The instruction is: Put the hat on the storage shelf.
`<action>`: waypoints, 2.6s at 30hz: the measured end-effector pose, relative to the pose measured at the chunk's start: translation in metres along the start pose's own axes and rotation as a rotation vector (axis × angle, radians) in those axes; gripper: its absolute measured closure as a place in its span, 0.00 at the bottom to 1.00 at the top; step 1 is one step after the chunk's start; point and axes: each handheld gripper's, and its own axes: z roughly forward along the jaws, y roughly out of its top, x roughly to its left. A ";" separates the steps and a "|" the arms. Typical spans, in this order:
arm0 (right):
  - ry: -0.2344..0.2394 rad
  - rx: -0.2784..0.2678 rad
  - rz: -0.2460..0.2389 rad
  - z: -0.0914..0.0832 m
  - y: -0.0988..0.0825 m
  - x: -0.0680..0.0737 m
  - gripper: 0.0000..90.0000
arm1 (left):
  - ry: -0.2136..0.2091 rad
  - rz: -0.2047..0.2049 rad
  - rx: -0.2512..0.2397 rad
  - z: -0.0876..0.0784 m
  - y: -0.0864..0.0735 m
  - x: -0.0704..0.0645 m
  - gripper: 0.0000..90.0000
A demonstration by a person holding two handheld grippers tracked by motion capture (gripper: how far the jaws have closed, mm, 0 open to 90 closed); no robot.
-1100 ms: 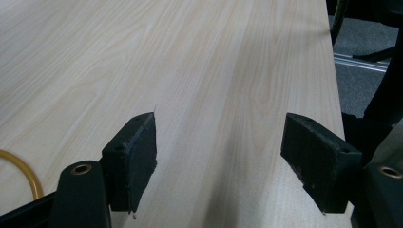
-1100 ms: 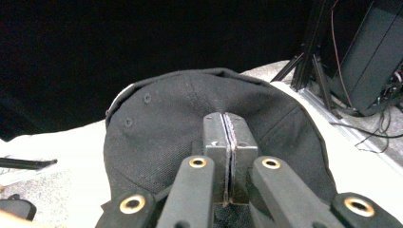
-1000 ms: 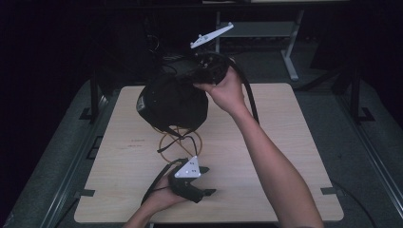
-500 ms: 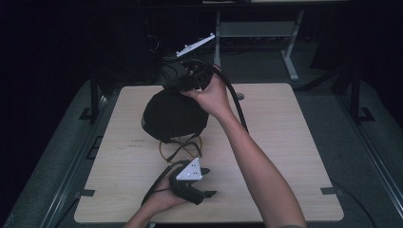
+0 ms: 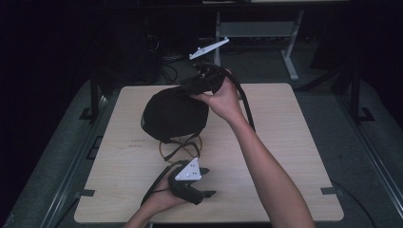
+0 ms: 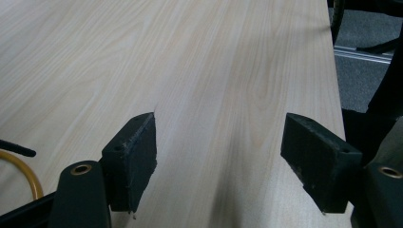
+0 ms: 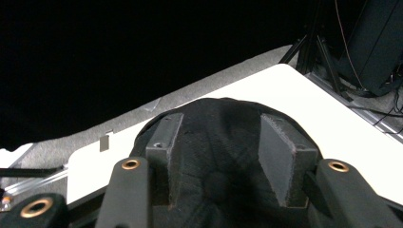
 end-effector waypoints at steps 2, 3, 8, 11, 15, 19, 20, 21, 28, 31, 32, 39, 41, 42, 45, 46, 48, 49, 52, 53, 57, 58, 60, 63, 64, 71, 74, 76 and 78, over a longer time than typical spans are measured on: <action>-0.001 -0.008 -0.003 -0.004 -0.002 -0.003 0.55 | 0.000 0.001 0.001 0.000 0.000 0.001 0.30; -0.005 -0.006 0.000 -0.007 -0.003 -0.003 0.55 | 0.001 0.001 0.001 0.000 0.000 0.001 0.30; -0.020 -0.009 0.007 -0.020 -0.011 -0.007 0.52 | 0.000 0.002 -0.005 -0.001 0.001 0.000 0.30; -0.021 -0.015 0.020 -0.027 -0.016 -0.010 0.51 | 0.000 -0.001 -0.001 0.000 0.001 0.000 0.30; -0.026 -0.021 0.037 -0.035 -0.023 -0.014 0.49 | 0.001 -0.007 0.003 0.000 0.000 0.000 0.30; -0.032 -0.020 0.051 -0.043 -0.029 -0.018 0.47 | 0.004 -0.019 -0.004 0.000 -0.001 0.001 0.30; -0.030 -0.026 0.054 -0.046 -0.031 -0.019 0.47 | 0.004 -0.020 -0.005 0.000 -0.001 0.001 0.30; -0.028 -0.031 0.056 -0.047 -0.032 -0.020 0.47 | 0.004 -0.021 -0.005 0.000 -0.001 0.001 0.30; -0.032 -0.041 0.062 -0.060 -0.042 -0.021 0.43 | 0.011 -0.020 -0.001 0.000 -0.002 0.001 0.29; -0.038 -0.034 0.064 -0.064 -0.045 -0.021 0.43 | 0.012 -0.025 -0.003 0.000 -0.002 0.002 0.29; -0.041 -0.033 0.066 -0.065 -0.047 -0.022 0.42 | 0.012 -0.026 -0.003 0.000 -0.002 0.002 0.29; -0.049 -0.019 0.076 -0.076 -0.060 -0.025 0.41 | 0.002 -0.017 0.005 0.002 -0.002 0.001 0.28; -0.050 -0.022 0.086 -0.079 -0.064 -0.027 0.41 | 0.003 -0.017 0.004 0.002 -0.002 0.001 0.28; -0.053 -0.026 0.090 -0.081 -0.067 -0.028 0.41 | 0.005 -0.014 0.003 0.002 -0.002 0.001 0.28; -0.058 -0.023 0.096 -0.086 -0.073 -0.030 0.41 | 0.011 -0.010 0.001 0.001 -0.003 0.002 0.28; -0.055 -0.024 0.102 -0.088 -0.077 -0.031 0.41 | 0.009 -0.016 -0.003 0.001 -0.003 0.002 0.28; -0.052 -0.030 0.112 -0.090 -0.082 -0.031 0.41 | 0.010 -0.018 0.001 0.001 -0.003 0.002 0.28; -0.053 -0.037 0.116 -0.092 -0.086 -0.032 0.41 | 0.011 -0.017 0.001 0.001 -0.003 0.002 0.28; -0.052 -0.042 0.128 -0.096 -0.094 -0.035 0.40 | 0.011 -0.016 0.002 0.001 -0.003 0.002 0.28; -0.055 -0.041 0.132 -0.097 -0.096 -0.035 0.40 | 0.012 -0.013 0.004 0.001 -0.003 0.002 0.28; -0.065 -0.042 0.145 -0.101 -0.105 -0.038 0.38 | 0.013 -0.012 0.016 0.004 -0.004 0.001 0.28; -0.065 -0.041 0.149 -0.102 -0.107 -0.039 0.37 | 0.012 -0.014 0.014 0.004 -0.004 0.001 0.28; -0.066 -0.043 0.154 -0.104 -0.111 -0.040 0.36 | 0.014 -0.008 0.018 0.004 -0.004 0.001 0.28; -0.080 -0.051 0.167 -0.110 -0.118 -0.041 0.33 | 0.018 -0.005 0.022 0.003 -0.005 0.003 0.28; -0.079 -0.056 0.172 -0.111 -0.120 -0.042 0.33 | 0.018 -0.005 0.024 0.003 -0.005 0.003 0.28; -0.091 -0.047 0.180 -0.121 -0.135 -0.043 0.30 | 0.019 -0.014 0.018 0.002 -0.005 0.004 0.28; -0.097 -0.044 0.187 -0.125 -0.142 -0.043 0.29 | 0.020 -0.011 0.019 0.001 -0.005 0.004 0.28; -0.104 -0.048 0.190 -0.128 -0.148 -0.043 0.29 | 0.021 -0.006 0.018 0.001 -0.005 0.004 0.28; -0.109 -0.048 0.199 -0.131 -0.154 -0.043 0.28 | 0.020 -0.009 0.020 0.001 -0.005 0.004 0.28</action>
